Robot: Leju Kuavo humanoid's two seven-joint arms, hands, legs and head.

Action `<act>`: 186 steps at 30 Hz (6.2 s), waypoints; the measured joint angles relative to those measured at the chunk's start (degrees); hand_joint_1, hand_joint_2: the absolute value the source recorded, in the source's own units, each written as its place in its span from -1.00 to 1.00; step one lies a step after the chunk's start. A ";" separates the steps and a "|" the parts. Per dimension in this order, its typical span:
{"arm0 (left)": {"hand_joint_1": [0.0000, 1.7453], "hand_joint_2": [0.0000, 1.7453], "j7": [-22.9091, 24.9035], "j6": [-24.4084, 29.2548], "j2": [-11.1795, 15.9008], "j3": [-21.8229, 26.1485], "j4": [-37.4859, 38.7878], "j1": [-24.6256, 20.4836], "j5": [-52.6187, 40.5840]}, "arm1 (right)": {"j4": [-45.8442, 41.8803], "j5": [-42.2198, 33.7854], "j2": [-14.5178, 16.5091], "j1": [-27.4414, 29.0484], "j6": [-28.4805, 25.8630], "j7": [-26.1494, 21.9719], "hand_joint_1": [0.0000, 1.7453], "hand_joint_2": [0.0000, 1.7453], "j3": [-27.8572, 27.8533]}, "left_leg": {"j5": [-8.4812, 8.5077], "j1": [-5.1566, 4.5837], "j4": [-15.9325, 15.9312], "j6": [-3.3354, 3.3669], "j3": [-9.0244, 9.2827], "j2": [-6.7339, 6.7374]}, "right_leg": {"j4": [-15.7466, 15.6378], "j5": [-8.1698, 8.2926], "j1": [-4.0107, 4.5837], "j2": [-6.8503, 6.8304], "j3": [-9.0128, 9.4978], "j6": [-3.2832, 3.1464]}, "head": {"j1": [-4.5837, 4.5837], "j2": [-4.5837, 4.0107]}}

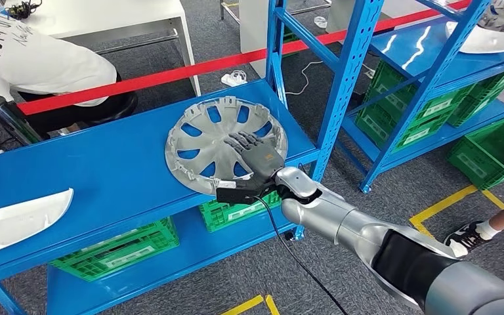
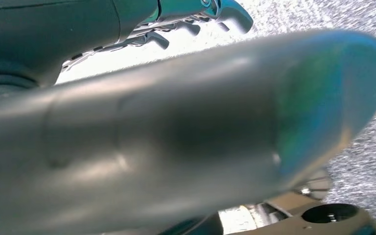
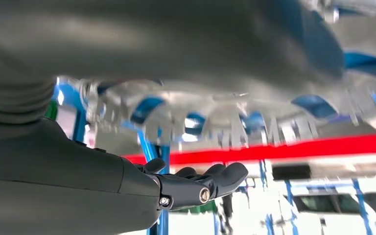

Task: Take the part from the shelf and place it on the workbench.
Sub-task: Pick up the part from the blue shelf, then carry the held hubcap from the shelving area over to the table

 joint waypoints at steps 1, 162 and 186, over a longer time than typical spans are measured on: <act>-1.00 -1.00 -0.09 -0.03 0.02 0.00 0.00 0.04 -0.08 | -0.35 -0.63 0.00 0.63 0.39 0.24 -1.00 1.00 -0.08 | 2.91 0.04 -3.23 0.05 0.45 0.05 | 0.00 -0.55 -0.05 0.02 0.75 0.14 | -0.01 0.00; -1.00 1.00 -5.15 -0.07 0.98 7.11 0.19 2.68 1.83 | -24.82 -5.79 12.73 3.00 -9.77 -10.94 1.00 1.00 5.58 | 11.87 0.22 -11.46 -0.10 -1.42 0.83 | -0.29 -3.25 -0.02 -0.37 3.59 0.36 | 0.91 0.00; -1.00 1.00 -5.66 -0.09 0.98 8.09 0.36 2.40 2.28 | -22.69 -6.68 13.20 1.40 -9.55 -10.65 1.00 1.00 5.65 | 12.53 -0.10 -12.81 2.78 -0.21 0.92 | 8.77 -3.03 -0.36 -0.37 0.59 3.40 | 0.90 0.00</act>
